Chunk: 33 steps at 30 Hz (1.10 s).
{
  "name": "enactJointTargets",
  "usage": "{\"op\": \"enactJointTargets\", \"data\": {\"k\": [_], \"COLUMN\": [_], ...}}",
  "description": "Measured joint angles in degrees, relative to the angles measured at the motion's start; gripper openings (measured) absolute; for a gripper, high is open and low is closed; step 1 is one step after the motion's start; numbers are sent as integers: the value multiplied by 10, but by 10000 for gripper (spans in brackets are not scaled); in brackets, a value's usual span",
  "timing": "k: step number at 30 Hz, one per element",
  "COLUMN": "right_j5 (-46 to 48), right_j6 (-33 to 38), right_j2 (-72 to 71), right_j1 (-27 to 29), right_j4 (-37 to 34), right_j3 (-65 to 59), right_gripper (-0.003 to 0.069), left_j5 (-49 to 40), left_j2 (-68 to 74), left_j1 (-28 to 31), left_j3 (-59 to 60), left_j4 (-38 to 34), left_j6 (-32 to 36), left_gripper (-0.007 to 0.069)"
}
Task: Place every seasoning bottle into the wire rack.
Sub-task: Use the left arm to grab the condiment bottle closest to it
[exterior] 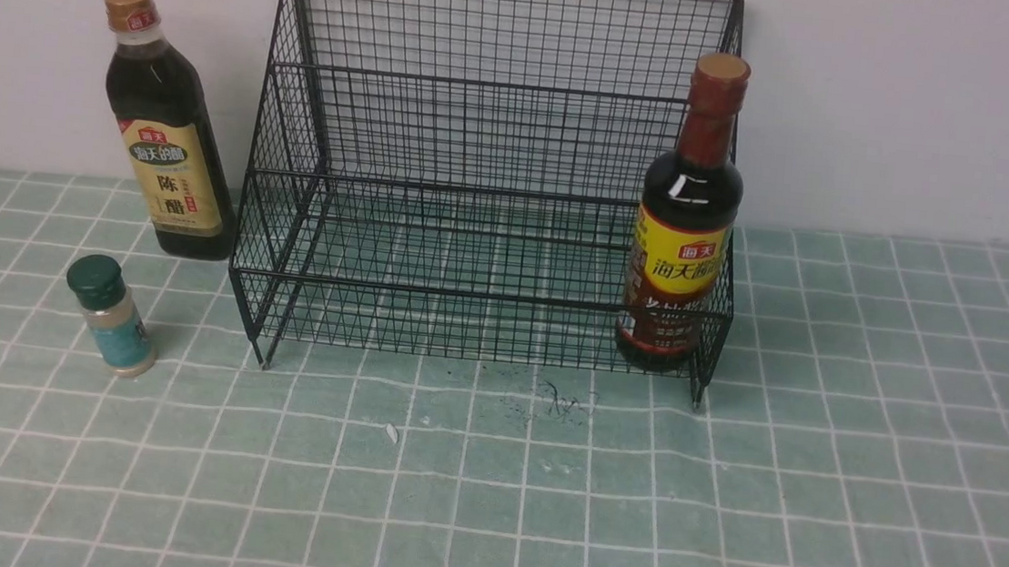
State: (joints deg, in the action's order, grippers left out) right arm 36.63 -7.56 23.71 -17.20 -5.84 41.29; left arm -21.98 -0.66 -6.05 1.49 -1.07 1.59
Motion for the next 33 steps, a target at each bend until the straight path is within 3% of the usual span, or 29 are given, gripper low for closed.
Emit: {"op": "enactJointTargets", "data": {"k": [5,12,20,33], "right_j5": [-99,-170,-164,-148], "right_j6": [92,156,168,170], "right_j2": [-26,-105,-227,-244], "right_j1": [10,102,190,202], "right_j4": [-23,-38,-37,-36], "right_j3": [-57,-207,-415,-425], "right_gripper": [-15,-15,-15,-15], "left_j5": [0,0,0,0], "left_j2": [0,0,0,0], "left_j1": [0,0,0,0], "left_j3": [0,0,0,0], "left_j4": [0,0,0,0], "left_j6": [0,0,0,0], "left_gripper": [-6,-6,-6,-6]}}
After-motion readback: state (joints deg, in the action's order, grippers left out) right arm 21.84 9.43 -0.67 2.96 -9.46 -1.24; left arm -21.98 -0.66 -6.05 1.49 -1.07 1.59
